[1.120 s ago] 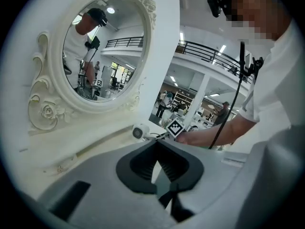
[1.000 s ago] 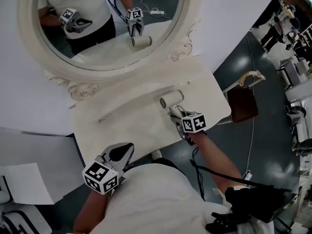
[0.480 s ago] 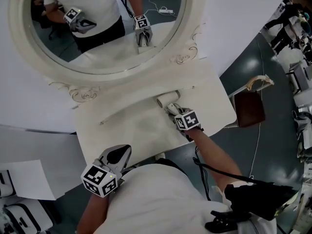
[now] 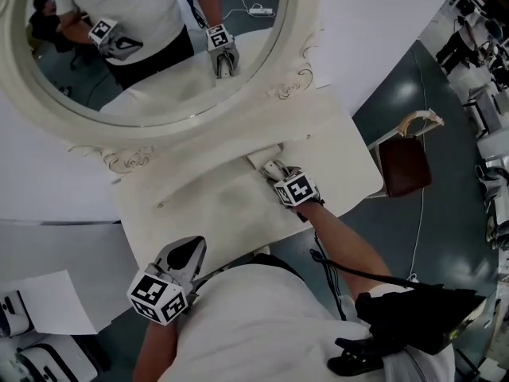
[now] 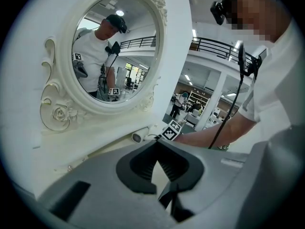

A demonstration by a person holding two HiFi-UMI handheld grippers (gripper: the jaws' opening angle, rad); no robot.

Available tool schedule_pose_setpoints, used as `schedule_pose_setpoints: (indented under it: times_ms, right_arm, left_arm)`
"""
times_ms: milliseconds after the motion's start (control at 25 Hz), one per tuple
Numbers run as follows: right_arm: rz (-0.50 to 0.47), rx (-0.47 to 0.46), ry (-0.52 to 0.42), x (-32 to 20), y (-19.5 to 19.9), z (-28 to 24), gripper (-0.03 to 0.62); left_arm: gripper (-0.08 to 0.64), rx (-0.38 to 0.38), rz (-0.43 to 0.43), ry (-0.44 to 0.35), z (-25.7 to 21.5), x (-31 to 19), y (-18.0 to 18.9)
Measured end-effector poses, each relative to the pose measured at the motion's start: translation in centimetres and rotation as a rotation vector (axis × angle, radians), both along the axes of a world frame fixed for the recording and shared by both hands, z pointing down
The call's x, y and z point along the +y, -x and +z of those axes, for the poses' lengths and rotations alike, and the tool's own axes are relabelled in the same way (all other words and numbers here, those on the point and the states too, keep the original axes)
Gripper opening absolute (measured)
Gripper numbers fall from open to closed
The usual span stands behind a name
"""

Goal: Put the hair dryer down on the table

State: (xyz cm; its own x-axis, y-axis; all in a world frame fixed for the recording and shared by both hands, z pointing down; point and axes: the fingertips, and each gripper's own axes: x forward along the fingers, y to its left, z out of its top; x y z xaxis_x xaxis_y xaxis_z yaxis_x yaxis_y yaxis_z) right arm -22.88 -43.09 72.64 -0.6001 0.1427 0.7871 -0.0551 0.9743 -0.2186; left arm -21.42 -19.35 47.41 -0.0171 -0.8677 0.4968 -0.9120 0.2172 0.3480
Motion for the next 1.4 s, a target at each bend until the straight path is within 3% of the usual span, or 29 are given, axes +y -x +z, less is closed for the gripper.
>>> schedule_pose_setpoints:
  times_ms: [920, 1400]
  right_arm:
    - [-0.037, 0.055, -0.061, 0.2, 1.0, 0.9, 0.212]
    - [-0.031, 0.079, -0.137, 0.5, 0.5, 1.0, 0.319]
  left_arm:
    - [0.002, 0.034, 0.023, -0.019, 0.2, -0.8, 1.8]
    - [0.002, 0.03, 0.024, -0.048, -0.1, 2.3, 2.2]
